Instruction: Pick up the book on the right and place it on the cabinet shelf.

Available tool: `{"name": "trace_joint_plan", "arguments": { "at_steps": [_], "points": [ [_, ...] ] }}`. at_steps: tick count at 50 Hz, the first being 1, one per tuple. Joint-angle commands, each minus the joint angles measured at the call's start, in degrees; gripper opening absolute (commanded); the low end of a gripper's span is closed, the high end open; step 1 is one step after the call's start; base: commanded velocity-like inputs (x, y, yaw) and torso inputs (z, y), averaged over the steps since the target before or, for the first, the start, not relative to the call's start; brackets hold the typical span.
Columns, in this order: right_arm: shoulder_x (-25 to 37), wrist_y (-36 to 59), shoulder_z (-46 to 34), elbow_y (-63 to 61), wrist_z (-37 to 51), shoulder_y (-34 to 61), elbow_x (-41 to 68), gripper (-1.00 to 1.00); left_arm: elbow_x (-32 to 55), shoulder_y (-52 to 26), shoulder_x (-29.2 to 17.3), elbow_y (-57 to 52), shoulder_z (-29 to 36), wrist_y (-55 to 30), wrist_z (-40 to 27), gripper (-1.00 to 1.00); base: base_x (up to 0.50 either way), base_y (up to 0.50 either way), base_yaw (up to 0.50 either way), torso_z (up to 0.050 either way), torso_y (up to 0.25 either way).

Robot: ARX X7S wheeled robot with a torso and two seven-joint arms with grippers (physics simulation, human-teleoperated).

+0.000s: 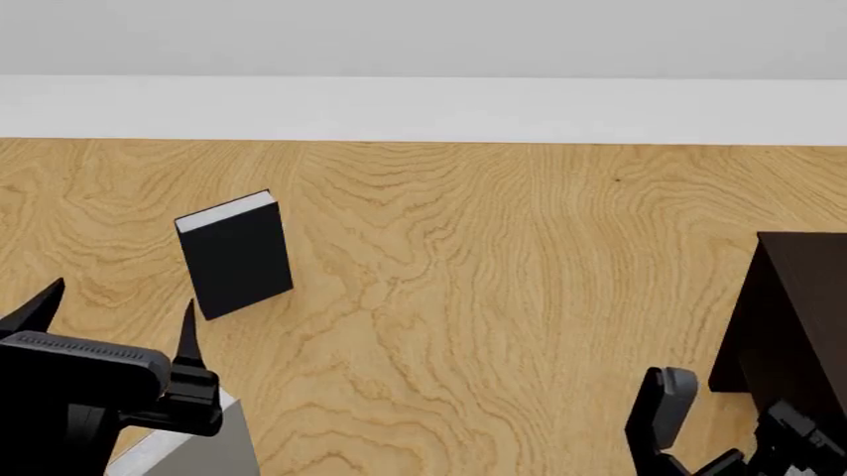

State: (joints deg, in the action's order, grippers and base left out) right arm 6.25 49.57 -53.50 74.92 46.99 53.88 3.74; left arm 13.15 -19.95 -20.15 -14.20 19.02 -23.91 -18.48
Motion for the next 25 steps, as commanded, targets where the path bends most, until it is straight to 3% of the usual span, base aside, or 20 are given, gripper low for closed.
{"name": "trace_joint_plan", "arguments": {
  "at_steps": [1,25],
  "points": [
    [0.14,2.02,-4.41,0.07,0.85,0.47,-4.04,1.00,0.20,-0.12,-0.07,-0.08,0.11,-0.03,-0.07,1.00,0.00,0.00,0.00,0.000,0.000],
    [0.14,2.02,-4.41,0.07,0.85,0.47,-4.04,1.00,0.71,-0.05,-0.06,-0.12,0.32,0.26,-0.23,1.00,0.00,0.00,0.00,0.000,0.001]
  ]
}}
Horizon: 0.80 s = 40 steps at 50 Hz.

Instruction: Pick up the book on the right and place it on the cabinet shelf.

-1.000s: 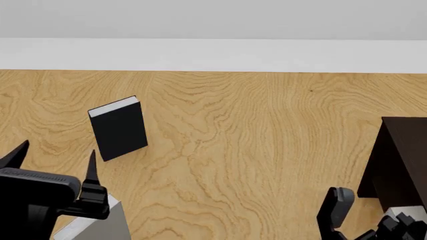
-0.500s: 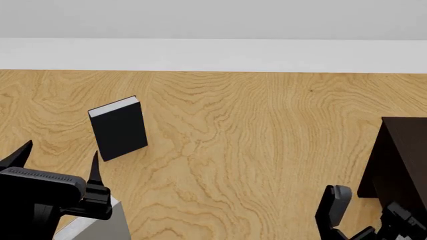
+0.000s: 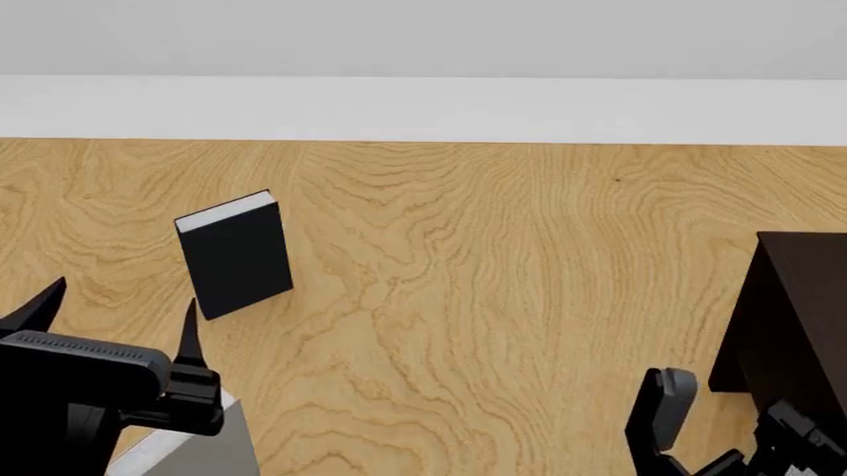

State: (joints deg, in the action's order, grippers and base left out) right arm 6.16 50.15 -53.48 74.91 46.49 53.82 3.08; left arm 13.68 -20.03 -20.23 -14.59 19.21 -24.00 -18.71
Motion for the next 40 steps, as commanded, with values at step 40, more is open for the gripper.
{"name": "trace_joint_plan", "arguments": {
  "at_steps": [40],
  "points": [
    [-2.16,-12.35,-10.50,0.08,-4.58,1.09,-2.82,1.00,1.16,0.63,-0.23,-0.30,0.10,1.00,-0.38,1.00,0.00,0.00,0.00,0.000,0.001]
  ]
}}
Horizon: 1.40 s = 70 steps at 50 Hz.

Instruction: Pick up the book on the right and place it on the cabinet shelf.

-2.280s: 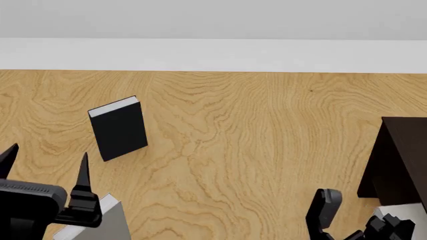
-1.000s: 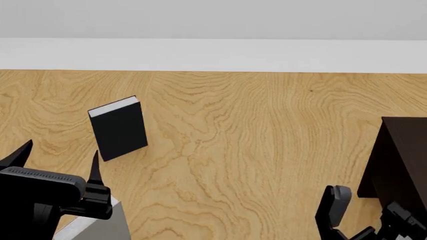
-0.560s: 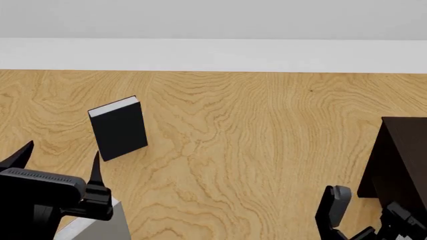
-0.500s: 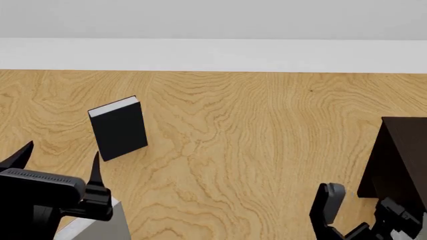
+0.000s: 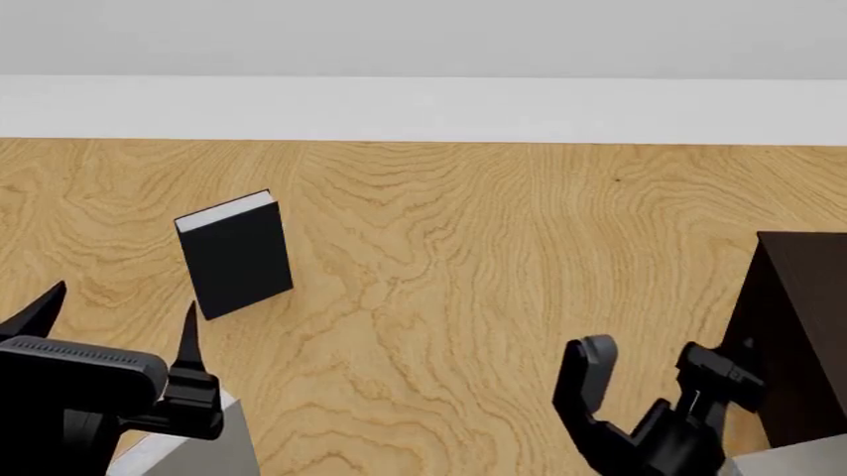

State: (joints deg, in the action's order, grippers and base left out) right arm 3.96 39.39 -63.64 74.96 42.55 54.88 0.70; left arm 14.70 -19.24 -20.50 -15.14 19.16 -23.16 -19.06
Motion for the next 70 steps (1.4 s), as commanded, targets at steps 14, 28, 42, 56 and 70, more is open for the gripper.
{"name": "trace_joint_plan", "arguments": {
  "at_steps": [14,28,42,56,70],
  "points": [
    [0.52,-2.56,1.88,0.03,-0.93,-1.21,-0.32,1.00,0.26,-0.09,0.09,0.72,0.46,0.76,0.06,1.00,0.00,0.00,0.00,0.000,0.000],
    [2.05,-2.73,8.18,0.03,-2.45,-4.40,-0.16,1.00,0.55,-0.02,0.12,1.12,0.41,1.36,-0.02,1.00,0.00,0.00,0.00,0.000,0.000],
    [2.61,-1.83,8.78,0.03,-2.82,-4.47,-0.62,1.00,0.66,0.15,0.17,1.36,0.71,1.72,-0.10,1.00,0.00,0.00,0.00,0.000,0.000],
    [3.65,-0.59,11.70,0.03,-3.12,-5.55,-0.37,1.00,0.89,0.38,0.12,1.34,0.91,1.99,-0.15,1.00,0.00,0.00,0.00,0.000,0.000],
    [5.65,2.62,12.86,0.03,-3.46,-5.34,-0.19,1.00,0.87,-0.55,0.35,2.04,1.46,1.76,0.00,1.00,0.00,0.00,0.00,0.000,0.000]
  ]
}}
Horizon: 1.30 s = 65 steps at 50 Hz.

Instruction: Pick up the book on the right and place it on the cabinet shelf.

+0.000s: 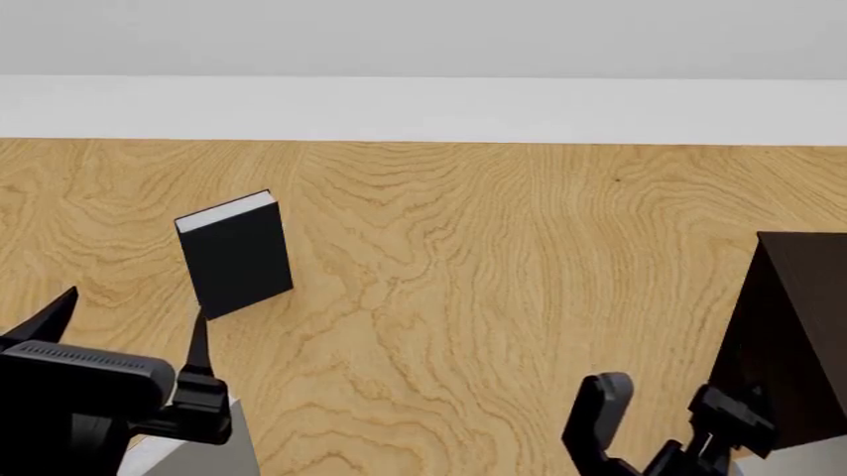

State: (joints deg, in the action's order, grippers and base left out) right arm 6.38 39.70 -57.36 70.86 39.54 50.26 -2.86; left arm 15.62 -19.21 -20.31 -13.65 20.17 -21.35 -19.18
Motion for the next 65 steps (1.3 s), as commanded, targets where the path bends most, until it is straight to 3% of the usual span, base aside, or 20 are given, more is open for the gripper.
{"name": "trace_joint_plan", "arguments": {
  "at_steps": [1,13,31,45,50,51,54,65],
  "points": [
    [3.35,2.24,7.25,4.13,-0.55,-0.51,3.54,1.00,-0.10,-0.68,0.21,0.71,0.55,-0.01,0.15,1.00,0.00,0.00,-0.01,0.000,0.000],
    [4.79,4.71,13.80,4.13,-1.78,0.39,3.28,1.00,-0.23,-1.83,0.58,1.69,1.22,-0.50,0.20,1.00,0.00,0.00,-0.01,0.000,0.000],
    [4.89,10.12,6.61,4.13,-2.82,2.36,2.45,1.00,-0.11,-2.28,1.22,4.44,1.70,0.73,0.51,1.00,0.00,0.00,-0.01,0.000,0.000],
    [4.76,9.08,5.35,4.13,-3.17,3.88,2.78,1.00,-0.76,-7.07,3.33,11.72,1.68,1.72,0.43,1.00,0.00,0.00,0.00,0.000,0.000],
    [4.76,9.08,5.35,4.13,-3.17,3.88,2.78,1.00,-0.06,-5.96,2.67,9.38,1.16,1.40,0.16,1.00,0.00,0.00,-0.01,0.000,0.000],
    [3.40,2.88,4.97,4.13,-4.02,6.99,2.90,1.00,0.15,-5.58,2.50,8.62,1.06,1.35,0.13,1.00,0.00,0.00,-0.01,0.000,0.000],
    [3.29,-2.10,5.21,4.13,-4.32,6.86,3.12,1.00,0.38,-5.56,2.40,7.79,1.06,1.00,0.08,1.00,0.01,0.00,0.00,0.000,0.000],
    [2.89,-5.48,3.93,4.13,-3.59,6.96,2.60,1.00,0.90,-5.73,2.40,7.53,1.08,1.14,0.24,1.00,0.01,-0.01,0.00,0.000,0.000]
  ]
}}
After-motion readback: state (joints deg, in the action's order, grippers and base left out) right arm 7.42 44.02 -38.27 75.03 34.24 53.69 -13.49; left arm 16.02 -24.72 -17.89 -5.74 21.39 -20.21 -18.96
